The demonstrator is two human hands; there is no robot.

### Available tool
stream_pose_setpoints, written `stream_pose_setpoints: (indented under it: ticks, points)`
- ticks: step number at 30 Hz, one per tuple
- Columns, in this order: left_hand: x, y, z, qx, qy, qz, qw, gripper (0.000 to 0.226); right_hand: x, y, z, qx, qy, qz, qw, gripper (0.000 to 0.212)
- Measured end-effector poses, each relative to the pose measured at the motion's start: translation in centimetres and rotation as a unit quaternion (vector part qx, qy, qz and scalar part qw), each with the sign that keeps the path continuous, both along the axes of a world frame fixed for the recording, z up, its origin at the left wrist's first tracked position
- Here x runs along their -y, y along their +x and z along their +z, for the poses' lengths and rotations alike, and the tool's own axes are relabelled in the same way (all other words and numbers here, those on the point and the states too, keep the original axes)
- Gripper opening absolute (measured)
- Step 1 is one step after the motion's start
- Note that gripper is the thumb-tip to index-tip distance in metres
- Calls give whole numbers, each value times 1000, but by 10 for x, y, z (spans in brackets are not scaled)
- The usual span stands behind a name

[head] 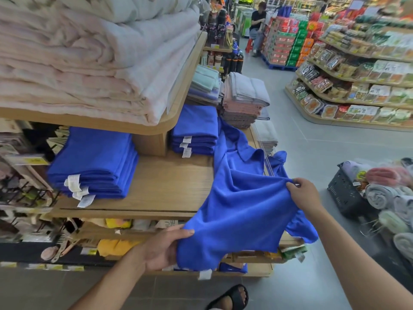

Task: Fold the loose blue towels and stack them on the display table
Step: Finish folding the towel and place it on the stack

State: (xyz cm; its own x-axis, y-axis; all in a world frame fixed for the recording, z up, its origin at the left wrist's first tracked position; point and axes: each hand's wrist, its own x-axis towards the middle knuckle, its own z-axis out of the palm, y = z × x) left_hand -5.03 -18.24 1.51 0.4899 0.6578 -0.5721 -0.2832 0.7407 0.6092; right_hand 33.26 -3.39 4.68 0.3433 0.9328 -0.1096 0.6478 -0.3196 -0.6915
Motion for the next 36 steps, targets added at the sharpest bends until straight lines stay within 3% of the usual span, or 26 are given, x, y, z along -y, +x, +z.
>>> stream_pose_setpoints:
  ticks: [3,5,7,9,11,15,18,20,23,28,31,36]
  points:
    - [-8,13,3,67,14,32,997,43,25,-18,3,67,63,44,995,34]
    - [-17,29,8,104,-11,81,991,46,54,-48,14,22,128,162,978,30]
    - [-26,45,14,116,-57,144,981,44,90,-81,24,-76,115,328,935,27]
    - [-33,58,20,125,-70,171,975,43,116,-104,27,-57,98,442,890,45]
    - [-37,67,24,144,-71,179,971,39,125,-115,25,39,134,475,869,52]
    - [-45,73,23,185,-102,191,958,39,118,-117,28,108,238,427,865,21]
    - [-51,76,21,151,-107,164,969,36,118,-111,36,-87,143,381,909,11]
    - [-57,79,20,118,-107,138,978,38,118,-108,45,-212,62,367,904,11]
    - [-75,86,23,97,-106,136,980,40,114,-99,58,-322,9,373,870,19]
    - [-120,89,33,80,-78,173,979,38,102,-79,73,-386,-73,406,825,20]
    - [-143,84,38,83,-67,187,977,43,93,-58,76,-433,-165,429,775,43]
    - [-144,81,37,-35,-3,150,988,35,66,-38,79,-523,-178,460,695,18]
